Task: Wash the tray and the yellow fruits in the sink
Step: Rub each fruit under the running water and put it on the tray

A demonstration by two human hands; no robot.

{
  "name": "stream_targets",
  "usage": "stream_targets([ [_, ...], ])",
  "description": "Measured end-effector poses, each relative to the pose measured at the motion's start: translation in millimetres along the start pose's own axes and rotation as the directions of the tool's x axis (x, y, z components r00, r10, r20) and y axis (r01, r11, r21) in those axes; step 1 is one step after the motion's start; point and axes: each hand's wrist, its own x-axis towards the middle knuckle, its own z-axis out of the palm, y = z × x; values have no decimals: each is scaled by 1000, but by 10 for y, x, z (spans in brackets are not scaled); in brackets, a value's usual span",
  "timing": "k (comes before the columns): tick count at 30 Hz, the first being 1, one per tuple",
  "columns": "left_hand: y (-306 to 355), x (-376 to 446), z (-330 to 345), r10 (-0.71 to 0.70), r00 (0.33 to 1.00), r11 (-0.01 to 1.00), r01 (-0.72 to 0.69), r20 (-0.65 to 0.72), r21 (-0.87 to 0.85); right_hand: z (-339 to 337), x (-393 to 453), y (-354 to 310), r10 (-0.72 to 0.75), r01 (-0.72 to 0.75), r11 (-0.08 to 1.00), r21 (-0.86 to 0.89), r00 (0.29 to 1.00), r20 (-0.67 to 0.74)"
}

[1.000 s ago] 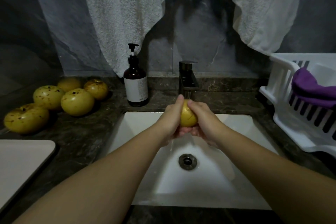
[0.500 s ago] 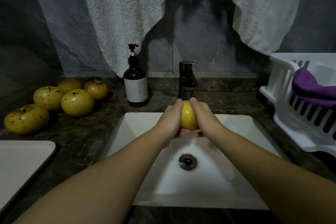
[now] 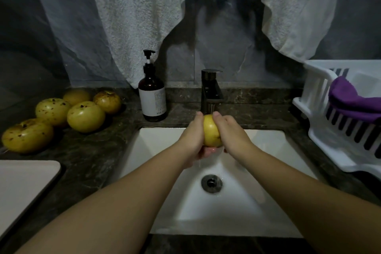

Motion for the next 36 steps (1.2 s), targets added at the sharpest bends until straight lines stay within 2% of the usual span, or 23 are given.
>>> stream_targets([
  [2, -3, -4, -17, -5, 1000, 1000, 5, 19, 24, -11, -14, 28, -44, 45, 999, -18, 999, 25],
  [5, -19, 3, -27, 121, 993, 988, -122, 18, 95, -11, -20, -1, 95, -99, 994, 41, 990, 101],
  [7, -24, 2, -6, 117, 993, 992, -118, 24, 43, -8, -4, -13, 123, -130, 988, 78, 989, 85],
  [9, -6, -18, 3, 33, 998, 999, -31, 59, -25, -18, 3, 8, 20, -21, 999, 37, 999, 27],
  [11, 12, -42, -12, -24, 997, 1000, 25, 76, -1, -37, -1, 54, -117, 117, 993, -18, 993, 15],
  [14, 20, -24, -46, 15, 998, 1000, -14, 65, -13, -96, 7, 86, -216, 219, 974, -63, 975, 52],
  [17, 28, -20, -86, 35, 997, 998, -32, 63, -47, -157, 8, 67, -240, 254, 964, -81, 959, 152],
  [20, 25, -8, -86, 63, 998, 997, -62, 25, -47, -263, 10, -25, -168, 189, 980, -58, 951, 260],
  [21, 20, -2, -82, 82, 997, 995, -81, 10, -48, -305, 16, -88, -160, 176, 983, -49, 958, 240],
  [23, 20, -4, -70, 112, 994, 992, -112, 1, -52, -396, 50, -236, -209, 213, 977, -31, 973, 94],
  [25, 17, -7, -65, 127, 992, 991, -126, 17, -46, -467, 72, -395, -296, 293, 951, -101, 955, -22],
  [26, 18, -10, -64, 138, 990, 990, -137, 23, -35, -478, 73, -471, -344, 336, 927, -166, 939, -20],
  [29, 20, -23, -56, 187, 982, 982, -187, 9, -7, -468, 101, -670, -448, 446, 826, -343, 891, 81],
  [32, 22, -30, -53, 223, 975, 974, -224, 11, 34, -464, 158, -842, -480, 496, 725, -478, 861, 167],
  [36, 26, -36, -63, 237, 972, 969, -237, 5, 66, -461, 181, -916, -509, 486, 634, -602, 848, 148],
])
